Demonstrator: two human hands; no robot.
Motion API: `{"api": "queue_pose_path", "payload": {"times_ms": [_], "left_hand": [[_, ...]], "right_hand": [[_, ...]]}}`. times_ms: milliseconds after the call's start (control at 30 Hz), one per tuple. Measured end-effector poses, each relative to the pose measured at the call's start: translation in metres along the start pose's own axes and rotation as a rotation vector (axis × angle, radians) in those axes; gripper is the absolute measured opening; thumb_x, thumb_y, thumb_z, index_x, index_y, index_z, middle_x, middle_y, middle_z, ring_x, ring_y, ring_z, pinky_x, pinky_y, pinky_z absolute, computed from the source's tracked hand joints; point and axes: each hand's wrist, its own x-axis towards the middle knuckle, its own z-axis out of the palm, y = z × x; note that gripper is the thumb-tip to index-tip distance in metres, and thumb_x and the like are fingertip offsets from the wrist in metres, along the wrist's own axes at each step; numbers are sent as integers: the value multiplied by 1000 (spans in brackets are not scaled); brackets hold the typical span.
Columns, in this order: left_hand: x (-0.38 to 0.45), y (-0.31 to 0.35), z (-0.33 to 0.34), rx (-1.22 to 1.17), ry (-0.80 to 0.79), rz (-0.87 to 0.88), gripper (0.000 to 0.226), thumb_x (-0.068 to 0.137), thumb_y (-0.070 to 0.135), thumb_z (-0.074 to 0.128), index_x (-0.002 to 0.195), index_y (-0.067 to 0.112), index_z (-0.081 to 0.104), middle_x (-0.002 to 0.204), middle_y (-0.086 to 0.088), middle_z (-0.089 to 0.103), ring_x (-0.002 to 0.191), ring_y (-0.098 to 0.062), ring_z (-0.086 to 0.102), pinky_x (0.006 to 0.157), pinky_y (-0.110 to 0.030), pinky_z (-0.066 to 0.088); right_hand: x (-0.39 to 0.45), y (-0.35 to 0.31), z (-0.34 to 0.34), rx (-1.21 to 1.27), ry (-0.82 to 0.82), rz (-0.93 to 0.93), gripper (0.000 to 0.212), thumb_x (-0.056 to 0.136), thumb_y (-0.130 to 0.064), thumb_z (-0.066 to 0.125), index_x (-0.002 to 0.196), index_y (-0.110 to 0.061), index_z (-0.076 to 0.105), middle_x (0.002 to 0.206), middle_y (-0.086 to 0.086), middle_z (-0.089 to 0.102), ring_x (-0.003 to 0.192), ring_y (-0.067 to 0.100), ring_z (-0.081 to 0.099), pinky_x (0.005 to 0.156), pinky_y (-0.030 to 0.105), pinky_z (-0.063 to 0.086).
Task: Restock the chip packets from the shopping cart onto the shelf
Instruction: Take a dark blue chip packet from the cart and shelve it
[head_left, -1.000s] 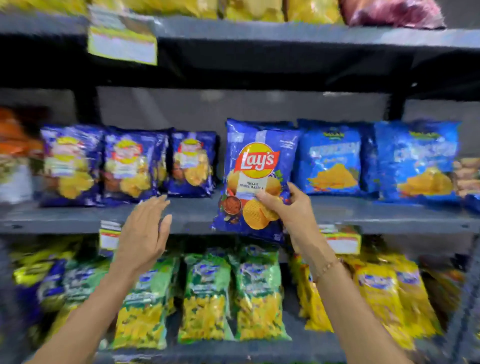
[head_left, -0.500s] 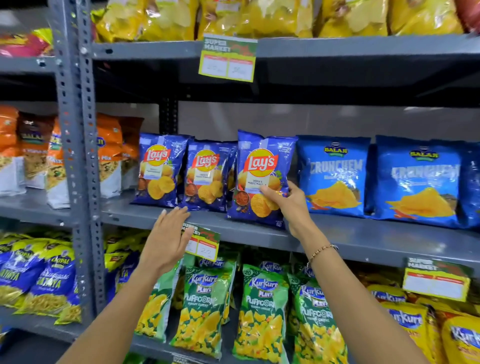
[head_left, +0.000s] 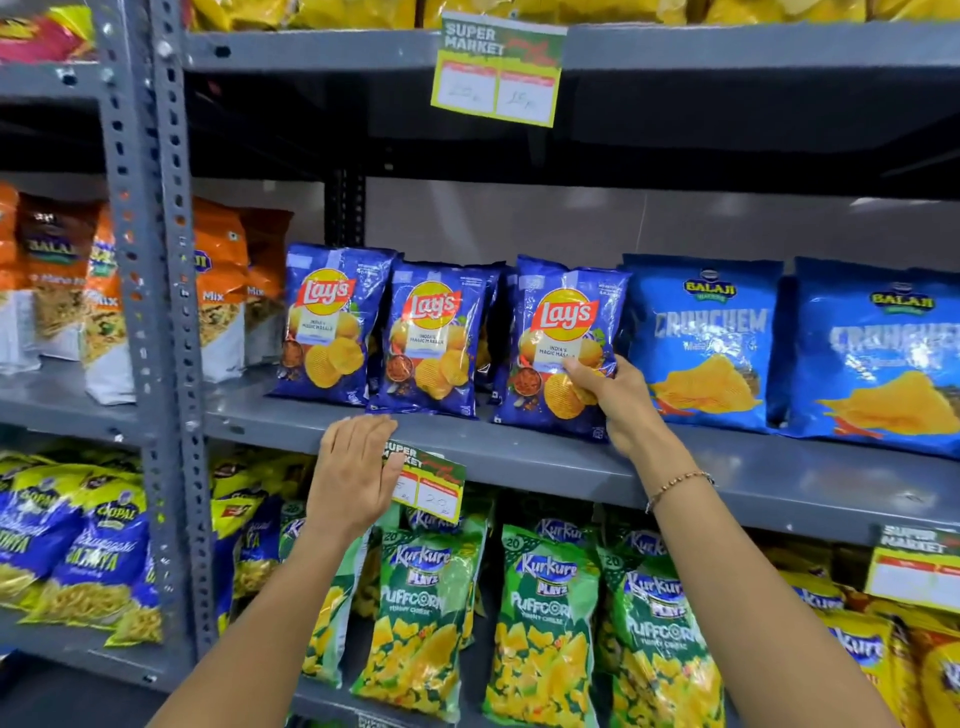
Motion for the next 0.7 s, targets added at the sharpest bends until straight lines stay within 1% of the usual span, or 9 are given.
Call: {"api": "queue_pose_path", "payload": {"times_ms": [133,233,333,433,500,567,633,667,700], "left_hand": [[0,-3,6,10,49,12,50,99,40,20,114,6,54,107,-14,66,102,-25,47,98,-42,31],[-1,-4,8,9,67,18,49,98,40,20,114,7,53,106,-14,66,103,-25,47,98,-42,31],[-1,-4,7,5,61,17,50,99,41,19,114,7,53,106,-14,65,103,-25,46,99,-41,31],[-2,-2,4,-8,20,14,54,98,42,17,114,6,54,108,-14,64,104,-25,45,101,-42,30],[-2,-1,1,-29,-3,27,55,98,43,17,115,7,54,110,-12,64,106,-24,46,103,-40,28],[-2,-1,-2,-82,-11,22,51,97,44,22,115,9,55,112,-8,63,108,-23,50,106,-37,26],[-2,3,-6,-173,11,-29,43,95,41,28,113,13,55,108,-3,63,105,-21,54,108,-34,25],[-1,6,-9,-222,41,-65,39,95,39,29,110,15,55,104,1,61,102,-19,53,108,-34,27],[2,13,-12,-267,77,-93,35,95,37,29,107,16,54,99,4,58,97,-16,52,107,-36,30]], "right_hand": [[3,5,0,0,34,5,38,82,-14,72,117,-3,61,110,11,70,97,23,67,88,35,55],[4,5,1,-5,39,8,40,84,-13,70,121,-2,59,116,15,68,104,27,66,95,41,53],[3,4,2,-22,33,3,37,86,-14,67,120,-1,59,117,16,67,99,25,66,94,40,53],[2,4,1,-32,-1,8,22,86,-17,67,107,-10,64,115,14,68,89,15,68,88,34,56],[-1,4,0,-31,-1,35,18,85,-23,69,100,-16,63,118,13,68,90,14,69,84,31,57],[-6,4,-1,-86,35,57,35,85,-31,67,112,-11,58,124,13,66,100,19,67,88,34,55],[-16,1,-4,-267,122,25,53,88,-40,61,126,-5,50,127,11,62,106,20,61,89,33,51],[-23,-1,-7,-370,178,-19,55,89,-40,58,129,-5,48,127,11,61,108,21,59,89,32,49],[-31,-3,-10,-461,236,-81,51,91,-37,57,130,-5,49,126,11,61,110,22,58,87,30,47]]}}
